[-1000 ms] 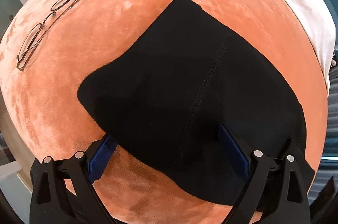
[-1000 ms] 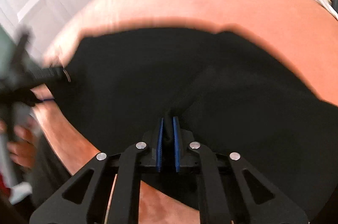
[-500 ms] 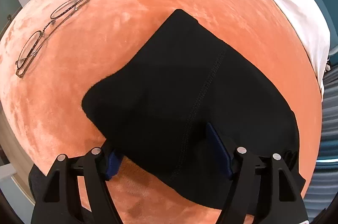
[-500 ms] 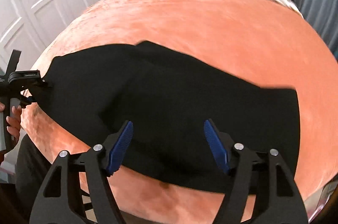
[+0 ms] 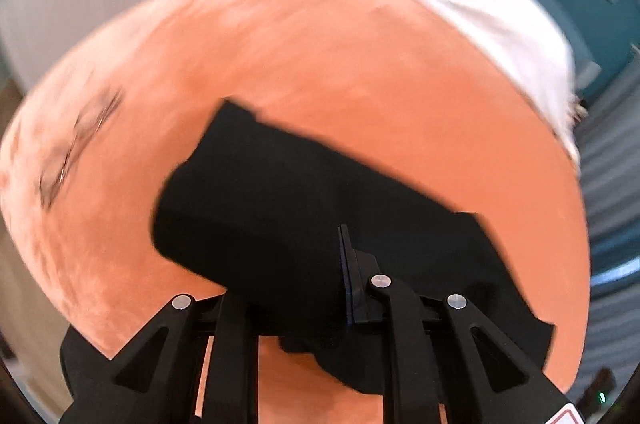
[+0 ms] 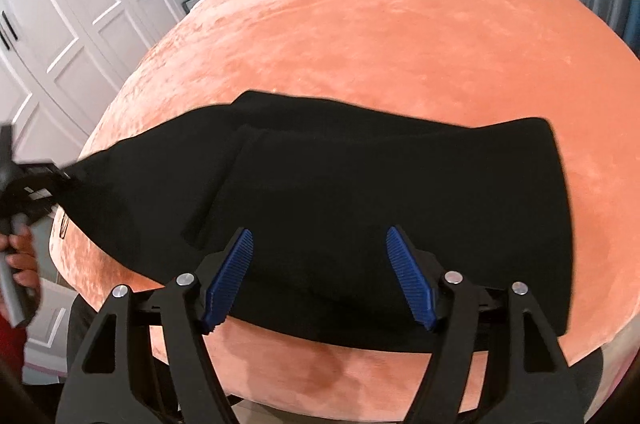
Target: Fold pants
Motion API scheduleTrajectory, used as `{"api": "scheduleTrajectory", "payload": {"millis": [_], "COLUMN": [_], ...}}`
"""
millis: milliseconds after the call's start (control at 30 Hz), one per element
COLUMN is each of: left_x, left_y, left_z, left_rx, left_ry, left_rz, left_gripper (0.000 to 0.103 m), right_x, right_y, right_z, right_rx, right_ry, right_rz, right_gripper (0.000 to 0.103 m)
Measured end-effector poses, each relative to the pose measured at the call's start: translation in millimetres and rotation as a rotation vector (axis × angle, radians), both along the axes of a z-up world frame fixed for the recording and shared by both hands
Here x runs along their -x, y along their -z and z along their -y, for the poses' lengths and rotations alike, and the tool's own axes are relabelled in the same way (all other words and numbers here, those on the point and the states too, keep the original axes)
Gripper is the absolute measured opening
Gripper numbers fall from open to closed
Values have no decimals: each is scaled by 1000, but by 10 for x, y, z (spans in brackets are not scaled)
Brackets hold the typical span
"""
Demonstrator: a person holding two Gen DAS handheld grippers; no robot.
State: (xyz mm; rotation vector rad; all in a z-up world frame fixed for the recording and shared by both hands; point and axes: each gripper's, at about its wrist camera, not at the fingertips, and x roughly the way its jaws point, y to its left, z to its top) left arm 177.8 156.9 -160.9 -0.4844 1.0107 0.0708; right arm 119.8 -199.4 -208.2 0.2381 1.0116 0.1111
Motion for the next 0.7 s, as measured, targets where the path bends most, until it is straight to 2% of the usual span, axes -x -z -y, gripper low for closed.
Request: {"api": "scheduleTrajectory", "payload": {"millis": [100, 133, 200, 267, 300, 367, 400, 433, 467, 500, 533, 567, 633, 700], "left_x": [10, 19, 48, 60, 41, -3, -20, 6, 27, 69, 102, 129, 257, 402], "left_y": [-450, -597, -710, -636, -474, -98, 153, 275, 387, 431, 425, 378, 194, -16], "left_z": [609, 933, 1463, 1930, 2248, 2615, 2713, 2688, 2636, 2586, 2555, 2515, 2446, 2349], "left_rx": [-33, -43, -55, -71, -98, -160, -150, -100, -15, 43, 45, 11, -105, -208], "left_ry": [142, 218, 340, 437, 509, 568, 567, 548, 527, 518, 512, 510, 512, 505], "left_rz": [105, 139, 164, 144, 97, -23, -110, -160, -210, -233, -234, -214, -147, -78], "left_gripper": [14, 14, 15, 21, 32, 42, 42, 42, 42, 42, 42, 42, 43, 53], "right_x": [41, 62, 115, 148, 176, 218, 255, 284, 313, 339, 362, 369, 334, 226], "right_y": [-69, -93, -128, -124, -108, -69, -46, -41, -39, -46, -65, -80, -96, -78], "right_z": [176, 255, 422, 586, 681, 820, 917, 973, 1030, 1078, 1123, 1150, 1184, 1193], "right_rx": [-10, -32, -67, -96, -108, -118, -128, -137, -150, -159, -156, -155, -192, -279], "right_ry": [42, 62, 106, 140, 161, 194, 217, 232, 239, 241, 242, 236, 215, 201], "right_rz": [13, 18, 22, 17, 14, -2, -14, -19, -22, -20, -14, -10, -6, -19], "right_gripper": [74, 74, 74, 75, 75, 75, 75, 75, 75, 75, 75, 75, 75, 76]}}
